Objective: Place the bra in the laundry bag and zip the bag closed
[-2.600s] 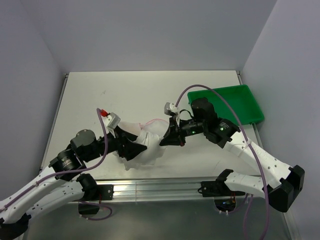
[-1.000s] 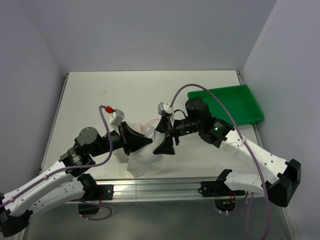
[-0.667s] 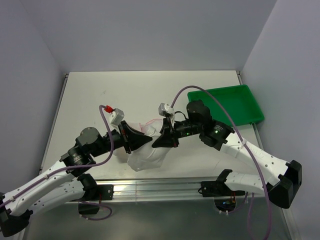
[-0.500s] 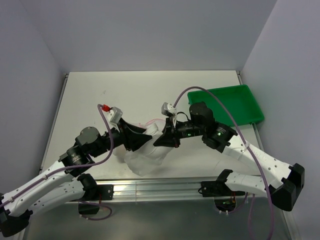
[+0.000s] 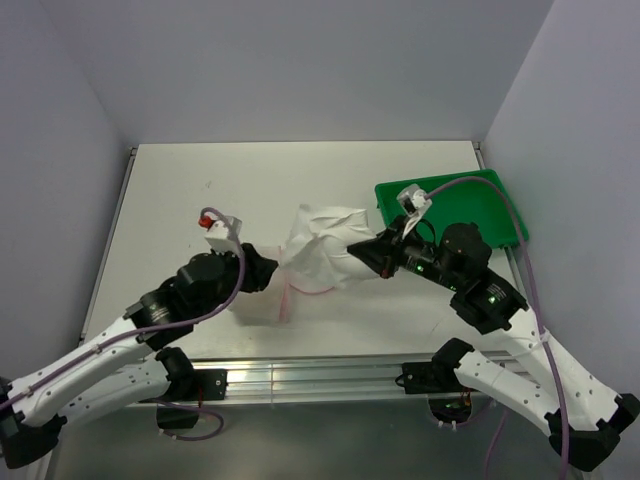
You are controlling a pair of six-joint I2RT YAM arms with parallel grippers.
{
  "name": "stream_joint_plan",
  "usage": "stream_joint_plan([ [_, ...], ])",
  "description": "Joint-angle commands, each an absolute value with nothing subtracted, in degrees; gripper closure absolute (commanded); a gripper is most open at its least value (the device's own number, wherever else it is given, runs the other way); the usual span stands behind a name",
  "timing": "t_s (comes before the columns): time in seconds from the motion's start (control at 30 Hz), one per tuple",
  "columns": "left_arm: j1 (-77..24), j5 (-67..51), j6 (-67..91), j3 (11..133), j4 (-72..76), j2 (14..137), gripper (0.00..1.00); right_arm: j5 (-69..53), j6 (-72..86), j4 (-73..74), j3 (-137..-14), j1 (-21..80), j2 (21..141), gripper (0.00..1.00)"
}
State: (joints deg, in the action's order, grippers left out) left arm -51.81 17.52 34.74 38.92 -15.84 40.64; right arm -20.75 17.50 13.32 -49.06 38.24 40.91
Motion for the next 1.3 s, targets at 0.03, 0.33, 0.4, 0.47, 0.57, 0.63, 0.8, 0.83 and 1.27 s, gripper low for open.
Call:
stream_joint_plan([
  [0.03,-58.3,31.3,37.1,40.9,-20.7,48.0,0.51,-8.9,22.1,13.9,-48.9,37.5,37.8,1.00],
  [0.33,-68.1,49.7,39.6,50.7,-30.0,69.7,0.39,1.7,24.3,17.8,-48.0,37.2,34.0,1.00],
  [0.4,-68.1,50.6,39.4,51.5,-29.6,73.3,0.37,3.4,24.5,18.5,-47.6,37.0,33.2,1.00],
  [0.47,-68.0,49.9,38.1,51.4,-27.9,75.1,0.36,3.6,24.7,18.8,-47.2,36.9,32.8,1.00],
  [0.57,-67.8,47.6,36.7,52.0,-26.4,77.5,0.38,4.7,25.0,19.3,-46.5,36.8,32.5,1.00],
  [0.63,-67.5,46.7,36.2,52.5,-26.2,79.3,0.40,5.2,25.1,19.3,-46.1,36.8,32.2,1.00],
  [0.8,-66.3,45.3,34.2,53.1,-24.7,81.7,0.47,4.1,26.0,18.0,-44.6,36.7,31.8,1.00],
  [0.83,-66.2,44.7,34.0,53.2,-24.5,82.3,0.49,4.3,26.6,17.8,-44.3,36.7,31.9,1.00],
  [1.27,-64.7,42.5,31.6,50.7,-18.6,76.6,1.00,2.4,30.6,11.7,-38.5,36.7,30.1,1.00],
])
